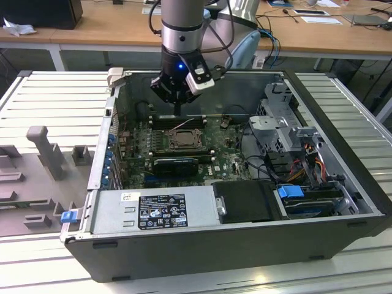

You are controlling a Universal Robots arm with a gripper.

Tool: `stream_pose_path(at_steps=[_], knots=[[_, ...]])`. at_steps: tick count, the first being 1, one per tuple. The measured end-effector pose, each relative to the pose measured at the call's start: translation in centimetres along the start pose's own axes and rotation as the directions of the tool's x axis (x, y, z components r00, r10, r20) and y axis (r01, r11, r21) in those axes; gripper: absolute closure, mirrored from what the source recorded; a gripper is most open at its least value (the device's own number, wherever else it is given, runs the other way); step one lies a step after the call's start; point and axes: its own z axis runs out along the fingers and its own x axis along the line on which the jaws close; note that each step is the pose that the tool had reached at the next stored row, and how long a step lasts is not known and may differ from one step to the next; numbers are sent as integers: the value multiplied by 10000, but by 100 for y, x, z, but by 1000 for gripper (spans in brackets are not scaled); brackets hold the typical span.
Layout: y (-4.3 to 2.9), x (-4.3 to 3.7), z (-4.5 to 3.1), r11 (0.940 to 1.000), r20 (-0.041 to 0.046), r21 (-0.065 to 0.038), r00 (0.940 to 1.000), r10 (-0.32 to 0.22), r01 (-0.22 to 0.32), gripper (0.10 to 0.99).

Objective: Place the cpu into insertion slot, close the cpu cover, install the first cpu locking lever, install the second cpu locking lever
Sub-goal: 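Install the first cpu locking lever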

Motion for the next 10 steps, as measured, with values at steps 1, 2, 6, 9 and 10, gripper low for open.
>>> stream_pose_path(at_steps=[1,2,6,9,10], knots=[[0,-10,0,10000,0,0,10000,-1,1,980],[0,-13,0,10000,0,0,10000,-1,1,980],[1,-23,1,10000,0,0,10000,-1,1,980],[1,-34,1,10000,0,0,10000,0,0,980],[1,-36,1,10000,0,0,10000,0,0,980]])
